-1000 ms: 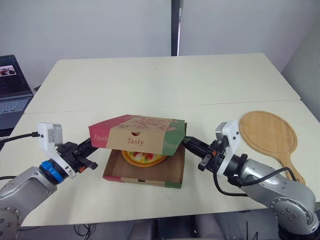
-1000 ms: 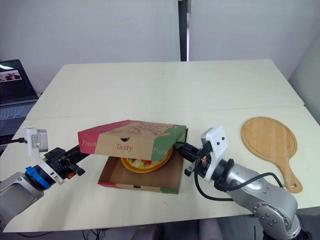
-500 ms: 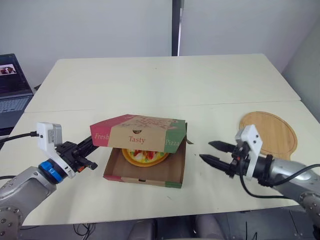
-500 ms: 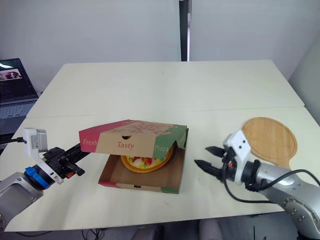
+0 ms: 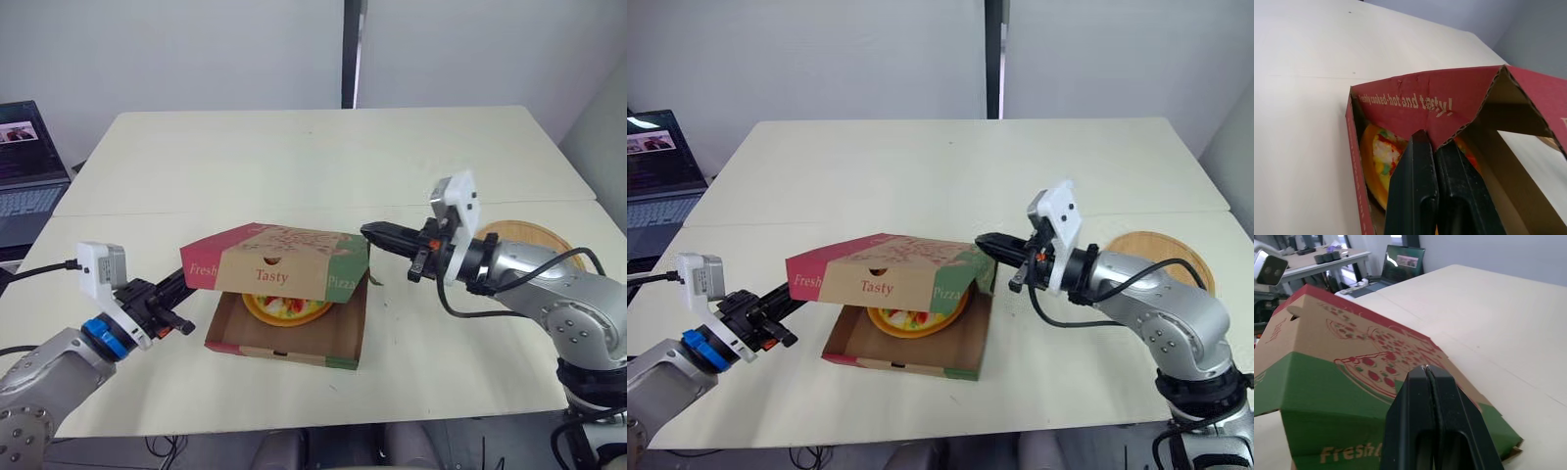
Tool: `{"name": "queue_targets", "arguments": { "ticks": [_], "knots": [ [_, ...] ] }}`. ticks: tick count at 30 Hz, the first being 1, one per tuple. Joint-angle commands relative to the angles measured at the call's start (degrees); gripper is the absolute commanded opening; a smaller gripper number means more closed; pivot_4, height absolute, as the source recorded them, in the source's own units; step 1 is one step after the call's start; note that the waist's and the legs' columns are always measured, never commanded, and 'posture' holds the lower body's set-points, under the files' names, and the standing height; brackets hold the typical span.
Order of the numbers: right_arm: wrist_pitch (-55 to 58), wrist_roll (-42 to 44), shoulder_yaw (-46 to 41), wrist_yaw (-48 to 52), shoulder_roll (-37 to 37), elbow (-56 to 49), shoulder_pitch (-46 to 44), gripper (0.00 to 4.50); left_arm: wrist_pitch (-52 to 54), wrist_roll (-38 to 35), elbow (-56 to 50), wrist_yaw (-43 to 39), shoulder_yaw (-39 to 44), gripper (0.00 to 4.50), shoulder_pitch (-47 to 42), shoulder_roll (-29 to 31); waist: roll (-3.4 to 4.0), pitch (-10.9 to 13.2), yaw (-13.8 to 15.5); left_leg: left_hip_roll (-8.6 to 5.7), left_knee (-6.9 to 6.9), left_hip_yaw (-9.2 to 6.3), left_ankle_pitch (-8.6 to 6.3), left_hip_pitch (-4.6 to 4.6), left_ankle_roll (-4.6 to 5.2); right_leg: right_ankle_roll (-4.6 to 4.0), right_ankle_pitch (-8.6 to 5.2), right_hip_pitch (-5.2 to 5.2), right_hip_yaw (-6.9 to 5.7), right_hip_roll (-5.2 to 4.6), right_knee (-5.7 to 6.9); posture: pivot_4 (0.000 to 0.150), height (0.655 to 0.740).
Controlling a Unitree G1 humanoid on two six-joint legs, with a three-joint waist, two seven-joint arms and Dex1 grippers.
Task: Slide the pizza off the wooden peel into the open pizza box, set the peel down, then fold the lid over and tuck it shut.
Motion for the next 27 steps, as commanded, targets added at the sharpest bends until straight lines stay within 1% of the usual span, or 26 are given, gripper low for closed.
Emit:
{"name": "queue_targets", "arguments": {
  "ticks": [1, 3, 9, 10, 11, 13, 14, 17, 20, 23, 24, 25, 27],
  "knots": [
    [-0.5, -0.59, 0.02, 1.92, -0.1, -0.98, -1.12, 0.0, 0.03, -1.95, -0.9, -2.84, 2.97, 0.41, 2.1, 1.17, 0.0, 0.0, -0.19, 0.0, -0.02, 0.01, 0.0, 0.0, 0.0, 0.0, 0.0, -0.03, 0.01, 0.0, 0.0, 0.15, 0.74],
    [-0.51, -0.91, 0.39, 2.5, -0.1, -1.13, -1.06, 0.0, 0.54, -2.59, -0.53, -4.29, 4.06, 0.94, 3.34, 1.98, 0.0, 0.0, -0.26, 0.01, -0.09, 0.03, 0.0, 0.01, 0.0, -0.01, 0.0, -0.07, 0.02, 0.0, 0.01, 0.15, 0.74],
    [-0.55, -2.2, 1.89, 4.77, 0.08, -1.41, -0.76, 0.0, 5.55, -5.33, 4.34, -11.97, 8.57, 2.96, 8.05, 7.74, 0.02, 0.01, -0.43, 0.04, -0.23, 0.1, 0.0, 0.07, 0.01, -0.03, -0.02, -0.1, 0.03, 0.03, 0.02, 0.15, 0.74],
    [-0.59, -2.4, 2.14, 5.2, 0.04, -1.44, -0.68, 0.0, 6.62, -5.12, 6.35, -13.56, 9.57, 3.23, 8.8, 9.04, 0.04, 0.02, -0.46, 0.05, -0.24, 0.11, 0.0, 0.09, 0.01, -0.03, -0.03, -0.1, 0.03, 0.04, 0.02, 0.15, 0.74],
    [-0.66, -2.63, 2.38, 5.53, 0.0, -1.48, -0.6, 0.0, 7.36, -4.46, 8.23, -15.31, 10.44, 3.63, 9.43, 10.3, 0.04, 0.02, -0.47, 0.05, -0.26, 0.13, 0.0, 0.11, 0.01, -0.03, -0.03, -0.1, 0.05, 0.04, 0.02, 0.15, 0.74],
    [-0.87, -3.27, 2.97, 6.4, -0.19, -1.41, -0.48, 0.0, 8.05, -2.15, 12.63, -18.03, 11.77, 4.29, 9.09, 13.12, 0.05, 0.04, -0.48, 0.07, -0.27, 0.14, 0.0, 0.13, 0.01, -0.04, -0.03, -0.09, 0.04, 0.06, 0.02, 0.15, 0.74],
    [-0.92, -3.55, 3.19, 6.8, -0.27, -1.38, -0.42, 0.0, 8.75, -2.0, 14.36, -18.86, 12.2, 4.47, 8.47, 14.35, 0.04, 0.04, -0.46, 0.07, -0.27, 0.14, 0.0, 0.13, 0.01, -0.04, -0.03, -0.1, 0.04, 0.06, 0.02, 0.15, 0.74],
    [-1.11, -4.74, 4.08, 8.29, -0.84, -1.84, 0.25, 0.0, 10.05, -1.74, 19.52, -19.23, 13.15, 4.47, 3.6, 17.88, 0.04, 0.05, -0.34, 0.09, -0.28, 0.13, 0.0, 0.14, 0.02, -0.05, -0.04, -0.08, 0.01, 0.08, 0.02, 0.15, 0.74],
    [-1.35, -5.87, 4.87, 9.54, -1.38, -2.19, 0.92, 0.0, 10.43, -1.86, 24.11, -16.85, 12.95, 4.47, -4.69, 19.82, -0.01, 0.06, -0.31, 0.1, -0.27, 0.09, 0.0, 0.14, 0.01, -0.05, -0.04, -0.07, -0.02, 0.08, 0.02, 0.15, 0.74],
    [-1.87, -7.49, 5.83, 10.96, -2.24, -2.71, 1.93, 0.0, 11.9, -2.74, 26.22, -17.11, 10.29, 4.47, -13.35, 22.18, -0.02, 0.07, -0.43, 0.09, -0.28, 0.09, 0.0, 0.14, 0.01, -0.05, -0.03, -0.09, -0.01, 0.07, 0.03, 0.15, 0.74],
    [-2.17, -8.08, 6.23, 11.42, -2.54, -2.81, 2.27, 0.0, 11.81, -1.98, 25.72, -18.87, 8.18, 4.08, -15.93, 23.21, -0.02, 0.07, -0.48, 0.09, -0.28, 0.09, 0.0, 0.14, 0.0, -0.04, -0.03, -0.1, -0.01, 0.07, 0.02, 0.15, 0.74],
    [-2.39, -8.49, 6.5, 11.73, -2.66, -2.85, 2.54, 0.0, 11.63, -0.89, 24.75, -20.81, 5.86, 3.89, -17.88, 24.32, -0.02, 0.07, -0.5, 0.08, -0.29, 0.1, 0.0, 0.13, 0.0, -0.04, -0.03, -0.12, 0.0, 0.07, 0.02, 0.15, 0.74],
    [-2.79, -9.26, 6.89, 12.27, -2.65, -2.84, 2.92, 0.0, 10.83, 1.87, 22.09, -25.14, 0.54, 3.26, -20.83, 26.48, -0.02, 0.07, -0.54, 0.07, -0.31, 0.11, 0.0, 0.13, -0.02, -0.04, -0.02, -0.13, 0.02, 0.06, 0.02, 0.15, 0.74]
  ]
}}
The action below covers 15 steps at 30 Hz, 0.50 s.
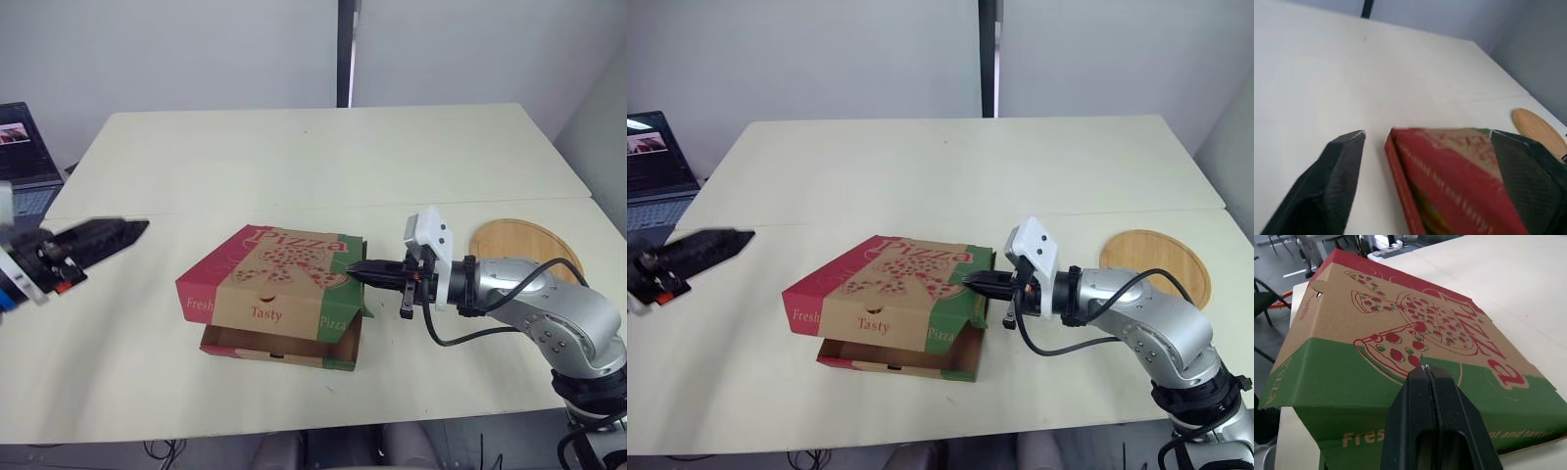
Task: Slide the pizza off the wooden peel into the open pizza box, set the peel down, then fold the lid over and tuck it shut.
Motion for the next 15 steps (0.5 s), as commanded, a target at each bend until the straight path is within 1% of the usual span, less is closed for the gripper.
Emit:
{"name": "queue_targets", "arguments": {
  "ticks": [1, 3, 6, 10, 12, 15],
  "knots": [
    [-1.59, -1.17, 0.43, 1.47, -0.33, -1.74, 0.46, 0.0, -1.98, 4.81, -5.9, -8.05, -8.38, 2.91, -3.36, 4.2, 0.01, 0.0, -0.06, 0.0, -0.03, 0.02, 0.0, 0.0, -0.01, 0.0, 0.0, -0.03, 0.03, 0.0, 0.0, 0.15, 0.74],
    [-1.84, -1.84, 0.79, 1.88, -0.29, -1.8, 0.6, 0.0, -3.76, 7.87, -8.07, -12.59, -13.73, 2.28, -5.68, 5.32, 0.02, 0.01, -0.06, 0.0, -0.06, 0.05, 0.1, 0.0, -0.19, 0.0, 0.0, -0.04, 0.04, 0.0, 0.0, 0.15, 0.74],
    [-2.12, -2.74, 1.19, 2.32, -0.24, -1.92, 0.62, 0.0, -9.3, 15.55, -9.81, -19.8, -21.34, 1.32, -7.11, 6.77, 0.03, 0.02, -0.29, 0.02, -0.12, 0.11, 0.11, 0.0, -0.21, 0.0, 0.0, -0.1, 0.08, 0.01, 0.0, 0.15, 0.74],
    [-2.15, -3.28, 0.94, 2.74, -0.29, -2.04, 0.58, 0.0, -13.76, 21.87, -6.41, -24.8, -25.59, 0.1, -8.91, 6.29, 0.02, 0.05, -0.37, 0.03, -0.13, 0.19, 0.07, 0.0, -0.13, -0.01, 0.0, -0.12, 0.13, 0.03, 0.01, 0.15, 0.74],
    [-2.14, -3.4, 0.78, 2.72, -0.13, -1.94, 0.39, 0.0, -16.26, 25.1, -6.09, -27.19, -27.85, 0.04, -8.48, 5.85, 0.02, 0.05, -0.27, 0.03, -0.12, 0.19, 0.0, 0.0, 0.0, -0.01, 0.0, -0.11, 0.14, 0.02, 0.01, 0.15, 0.74],
    [-2.35, -3.68, 0.49, 2.49, 0.27, -2.06, 0.16, 0.0, -18.43, 28.16, -6.96, -28.48, -30.56, 0.04, -8.38, 4.09, 0.02, 0.05, -0.11, 0.02, -0.11, 0.19, -0.01, -0.01, 0.0, 0.0, 0.0, -0.11, 0.15, 0.02, 0.0, 0.15, 0.74]
  ]
}}
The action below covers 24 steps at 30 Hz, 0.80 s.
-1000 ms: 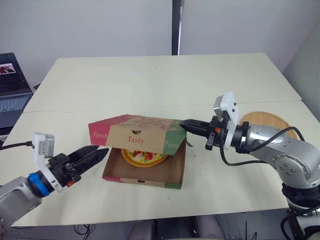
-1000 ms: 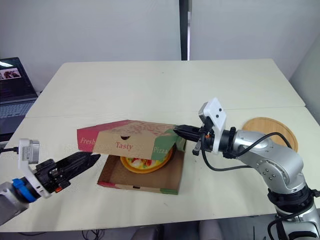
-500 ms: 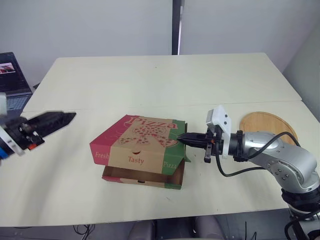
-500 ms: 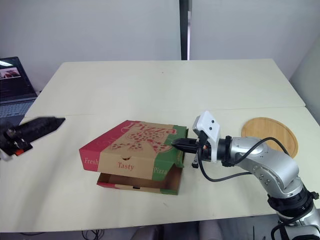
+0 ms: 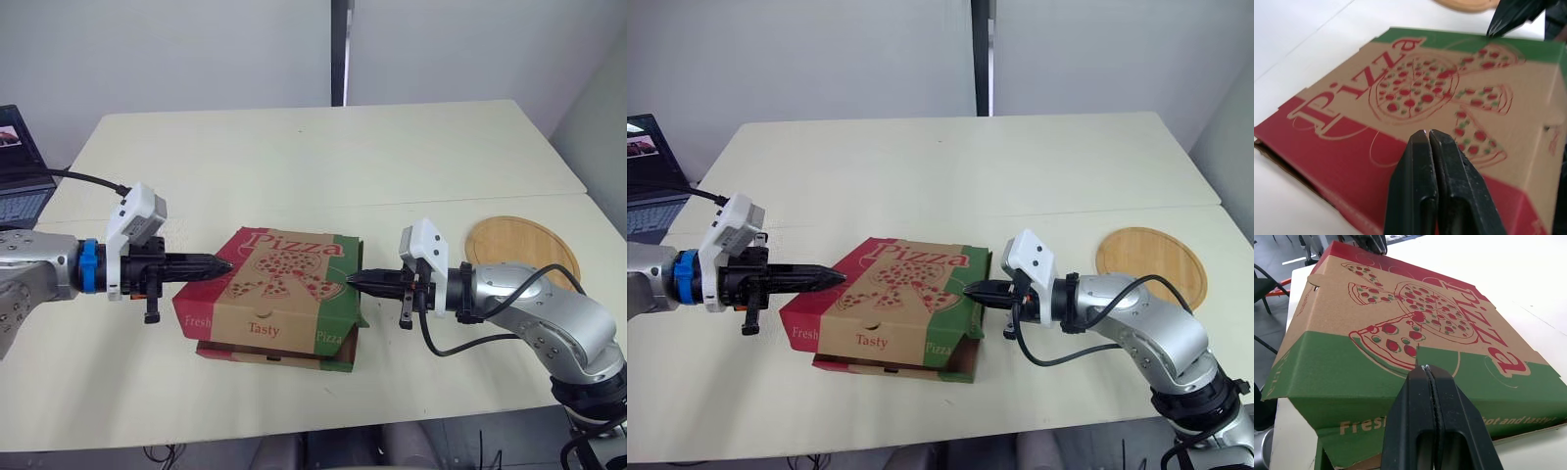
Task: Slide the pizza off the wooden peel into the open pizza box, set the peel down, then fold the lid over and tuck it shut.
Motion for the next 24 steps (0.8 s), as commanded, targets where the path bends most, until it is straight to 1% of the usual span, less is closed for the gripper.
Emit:
{"name": "queue_targets", "arguments": {
  "ticks": [1, 5, 9, 12, 17, 24],
  "knots": [
    [-1.22, -0.35, -1.17, 0.05, 0.35, -2.13, -0.82, 0.0, -2.94, 3.26, -1.06, -1.75, -2.06, 0.04, -0.71, -1.81, 0.0, 0.0, 0.07, 0.0, 0.0, -0.01, 0.0, 0.0, 0.0, 0.0, 0.0, 0.0, 0.0, 0.0, 0.0, 0.15, 0.74],
    [-1.08, -0.01, -5.12, -0.13, -1.51, -3.04, -0.05, 0.0, -3.24, 4.75, -0.86, -1.9, -3.07, 0.04, -2.2, -4.01, -0.01, 0.01, 0.09, 0.0, 0.04, -0.04, 0.0, -0.03, 0.01, 0.01, 0.01, 0.0, -0.02, 0.0, 0.01, 0.15, 0.74],
    [-0.58, -0.96, -8.5, 3.12, -8.69, -3.54, 5.41, 0.0, -3.19, 5.71, -0.22, -2.55, -3.49, 0.04, -3.5, -5.16, -0.03, 0.01, 0.37, -0.02, 0.07, -0.07, -0.02, -0.06, 0.04, 0.01, 0.01, 0.02, -0.04, -0.02, 0.0, 0.15, 0.74],
    [-1.0, -1.08, -7.62, 5.7, -12.65, -6.21, 10.08, 0.0, -3.13, 6.15, 0.08, -2.98, -3.88, 0.04, -4.56, -5.81, -0.05, 0.02, 0.34, -0.01, 0.07, -0.07, -0.03, -0.07, 0.06, 0.02, 0.01, 0.03, -0.07, -0.02, 0.0, 0.15, 0.74],
    [-1.16, -1.22, -3.62, 5.28, -11.25, -9.44, 11.2, 0.0, -2.78, 6.68, -0.63, -3.29, -4.76, 0.04, -5.97, -6.93, -0.07, 0.03, -0.17, 0.01, 0.1, 0.03, -0.03, -0.01, 0.07, 0.02, 0.01, 0.04, -0.01, -0.01, 0.03, 0.15, 0.74],
    [-1.93, -3.46, 1.66, 5.59, -8.53, -8.89, 8.23, 0.0, -2.42, 7.4, -2.89, -3.44, -6.35, 0.04, -6.96, -8.23, -0.11, 0.05, 0.09, 0.0, 0.16, 0.01, -0.03, 0.02, 0.07, 0.03, 0.01, 0.09, 0.0, -0.01, 0.03, 0.15, 0.74]
  ]
}}
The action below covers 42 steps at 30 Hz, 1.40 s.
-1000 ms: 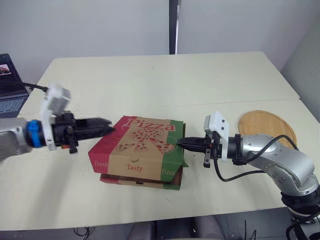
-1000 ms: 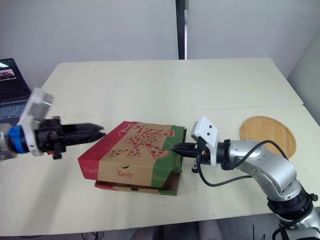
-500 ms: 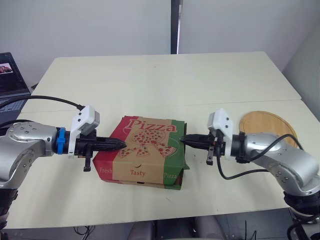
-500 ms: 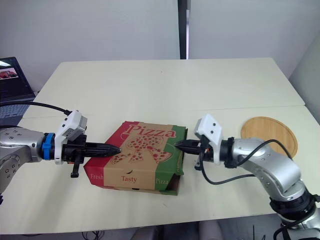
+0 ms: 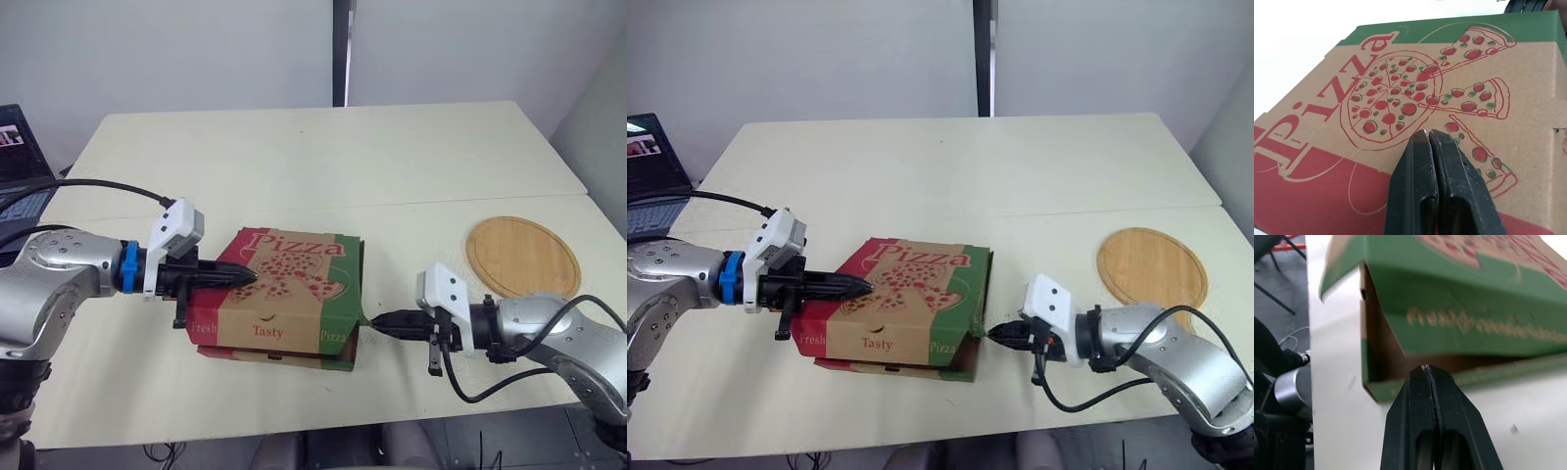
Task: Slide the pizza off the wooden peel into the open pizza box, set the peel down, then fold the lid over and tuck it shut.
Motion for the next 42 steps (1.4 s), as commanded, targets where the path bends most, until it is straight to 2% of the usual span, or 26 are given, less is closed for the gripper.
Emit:
{"name": "queue_targets", "arguments": {
  "ticks": [1, 16, 27, 33, 38, 41, 42],
  "knots": [
    [-1.82, -1.92, 1.6, 0.93, 0.3, -0.79, -1.88, 0.0, 0.26, 0.28, -1.95, -0.28, -0.48, 0.04, -1.4, -0.48, -0.01, 0.01, 0.04, 0.0, 0.0, -0.01, 0.0, 0.0, 0.0, 0.0, 0.0, 0.0, 0.0, 0.0, 0.0, 0.15, 0.74],
    [-2.63, -7.02, 6.16, 1.45, 2.97, 0.71, -5.39, 0.0, 0.15, 2.02, -4.25, 0.95, -2.52, 0.04, -0.95, -2.9, -0.02, 0.01, 0.06, 0.0, 0.0, -0.02, 0.0, 0.0, -0.01, 0.0, 0.0, -0.01, -0.02, 0.0, 0.02, 0.15, 0.74],
    [-5.53, -12.3, 7.72, 1.33, 1.05, -0.1, -0.75, 0.0, -2.79, 6.38, -4.26, 1.47, -4.47, 0.04, 0.95, -3.53, -0.02, 0.01, 0.11, 0.0, 0.0, -0.01, 0.01, 0.0, -0.01, -0.01, 0.01, -0.01, -0.01, 0.0, 0.03, 0.15, 0.74],
    [-4.72, -11.04, 3.3, 0.65, -0.14, -2.72, 4.11, 0.0, -3.21, 6.81, -4.35, 1.99, -3.69, 0.04, 2.17, -4.06, -0.03, 0.0, 0.15, 0.0, 0.02, -0.01, 0.0, 0.0, 0.0, -0.01, 0.01, 0.0, 0.0, 0.0, 0.04, 0.15, 0.74],
    [-3.12, -4.57, -6.29, 2.53, -2.69, -6.12, 7.37, 0.0, -3.12, 6.46, -4.54, 2.56, -2.82, 0.04, 2.59, -4.28, -0.04, 0.0, 0.19, -0.01, 0.04, -0.03, 0.0, 0.02, 0.0, 0.0, 0.01, 0.05, -0.01, 0.0, 0.04, 0.15, 0.74],
    [-1.22, 1.42, -11.34, 2.72, -2.69, -8.05, 7.66, 0.61, -2.7, 5.86, -4.82, 3.14, -2.04, 0.0, 2.69, -4.37, -0.04, 0.0, 0.15, 0.0, 0.04, -0.02, 0.0, 0.04, 0.0, 0.0, 0.01, 0.07, 0.0, 0.0, 0.04, 0.15, 0.74],
    [-0.57, 3.1, -12.25, 2.67, -2.7, -8.63, 7.59, 1.01, -2.52, 5.73, -4.96, 3.26, -1.84, 0.0, 2.73, -4.37, -0.04, 0.0, 0.16, 0.0, 0.04, -0.03, 0.0, 0.04, 0.0, 0.0, 0.01, 0.07, -0.01, 0.0, 0.05, 0.15, 0.74]
  ]
}}
